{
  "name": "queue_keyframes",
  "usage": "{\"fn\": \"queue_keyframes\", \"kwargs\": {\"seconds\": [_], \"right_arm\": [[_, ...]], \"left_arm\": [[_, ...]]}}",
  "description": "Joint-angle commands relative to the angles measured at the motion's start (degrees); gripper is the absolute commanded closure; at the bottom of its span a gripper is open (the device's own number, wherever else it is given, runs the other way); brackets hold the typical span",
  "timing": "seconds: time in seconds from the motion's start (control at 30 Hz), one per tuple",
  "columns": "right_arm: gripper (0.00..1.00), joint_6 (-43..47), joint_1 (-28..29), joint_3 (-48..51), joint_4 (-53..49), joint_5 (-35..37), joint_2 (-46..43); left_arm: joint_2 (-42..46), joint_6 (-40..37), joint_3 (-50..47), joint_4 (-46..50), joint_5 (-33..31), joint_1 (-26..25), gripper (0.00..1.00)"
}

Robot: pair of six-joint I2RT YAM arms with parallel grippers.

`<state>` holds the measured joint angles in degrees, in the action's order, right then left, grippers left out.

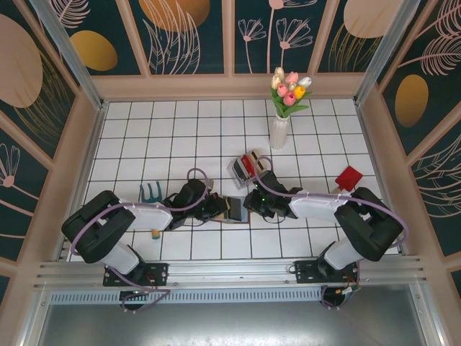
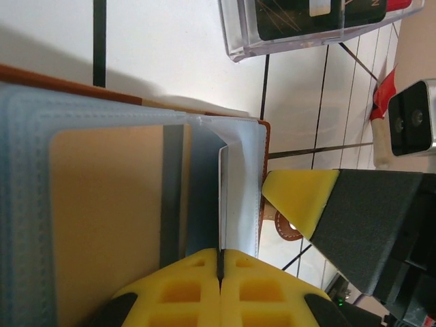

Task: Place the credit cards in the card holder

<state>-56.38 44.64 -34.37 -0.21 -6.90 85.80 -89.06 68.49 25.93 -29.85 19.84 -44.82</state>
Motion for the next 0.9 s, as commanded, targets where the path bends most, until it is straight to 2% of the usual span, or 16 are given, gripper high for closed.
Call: {"fn": "queue_keyframes", "kwargs": {"seconds": [0.0, 0.23, 0.33, 0.5, 0.87], "right_arm": [[0.67, -1.12, 1.93, 1.88, 1.19, -2.26, 1.26], [0.67, 0.06, 1.63, 0.99, -2.26, 0.58, -0.44], [0.65, 0.69, 1.0, 0.46, -3.95, 1.55, -1.36], [0.65, 1.9, 0.03, 0.42, -3.76, 0.23, -1.6], [0.69, 0.7, 0.48, 1.35, 1.35, -3.56, 0.51]], "left_arm": [[-1.68, 2.3, 0.86, -3.23, 1.78, -0.49, 0.87], [-0.59, -1.65, 2.98, 4.27, -0.14, -0.51, 0.75], [1.0, -4.33, 3.87, 9.33, -2.24, -0.51, 0.66], [0.8, -6.89, 5.07, 12.38, -2.47, -0.49, 0.68], [-4.54, -7.14, 7.83, 9.19, 1.49, -0.58, 0.71]]}}
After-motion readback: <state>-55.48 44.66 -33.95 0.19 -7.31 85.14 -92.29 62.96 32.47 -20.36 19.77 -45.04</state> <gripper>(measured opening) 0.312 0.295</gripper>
